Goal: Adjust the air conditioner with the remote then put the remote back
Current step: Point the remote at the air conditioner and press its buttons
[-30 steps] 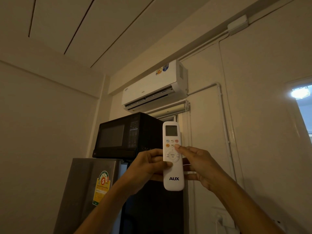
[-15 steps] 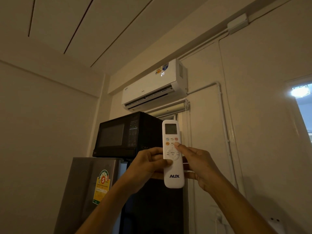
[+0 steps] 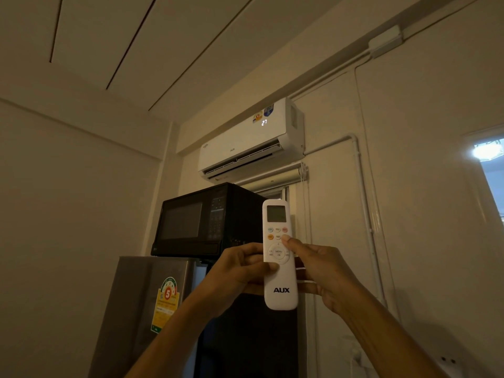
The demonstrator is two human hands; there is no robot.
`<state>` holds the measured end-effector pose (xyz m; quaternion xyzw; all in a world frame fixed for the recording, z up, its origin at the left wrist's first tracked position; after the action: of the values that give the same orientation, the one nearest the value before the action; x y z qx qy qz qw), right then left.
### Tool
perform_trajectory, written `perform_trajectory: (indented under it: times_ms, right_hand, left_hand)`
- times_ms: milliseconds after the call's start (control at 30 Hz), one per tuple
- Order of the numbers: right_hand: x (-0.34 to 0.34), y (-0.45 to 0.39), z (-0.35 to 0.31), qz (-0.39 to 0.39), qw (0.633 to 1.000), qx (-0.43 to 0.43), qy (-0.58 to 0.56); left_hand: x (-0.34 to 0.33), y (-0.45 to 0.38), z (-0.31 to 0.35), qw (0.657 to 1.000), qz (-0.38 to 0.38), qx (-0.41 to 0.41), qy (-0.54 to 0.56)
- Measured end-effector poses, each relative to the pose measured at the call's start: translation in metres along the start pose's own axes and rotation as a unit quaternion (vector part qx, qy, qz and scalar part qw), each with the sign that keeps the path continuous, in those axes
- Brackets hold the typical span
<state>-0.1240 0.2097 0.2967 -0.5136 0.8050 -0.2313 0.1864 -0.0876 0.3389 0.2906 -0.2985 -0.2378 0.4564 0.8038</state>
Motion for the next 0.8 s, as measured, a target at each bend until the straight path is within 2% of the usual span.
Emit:
perform_trajectory:
  times_ms: [800]
  right_hand:
    - [-0.001,-0.005,0.006,-0.008,1.0,-0.005,0.006]
  left_hand:
    - [0.001,-0.006,-0.012,1.0,0.004,0.01,0.0]
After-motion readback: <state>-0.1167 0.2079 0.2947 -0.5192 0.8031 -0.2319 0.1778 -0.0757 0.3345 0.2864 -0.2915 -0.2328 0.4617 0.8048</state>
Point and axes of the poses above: each hand's wrist, its own y-axis away from the middle knuckle, its own x-axis out of the back of the hand, z = x × y, the point moved 8 cm from there along -y, towards the middle knuckle, and after that the axes turned 9 degrees about z, right-handed, at the moved point
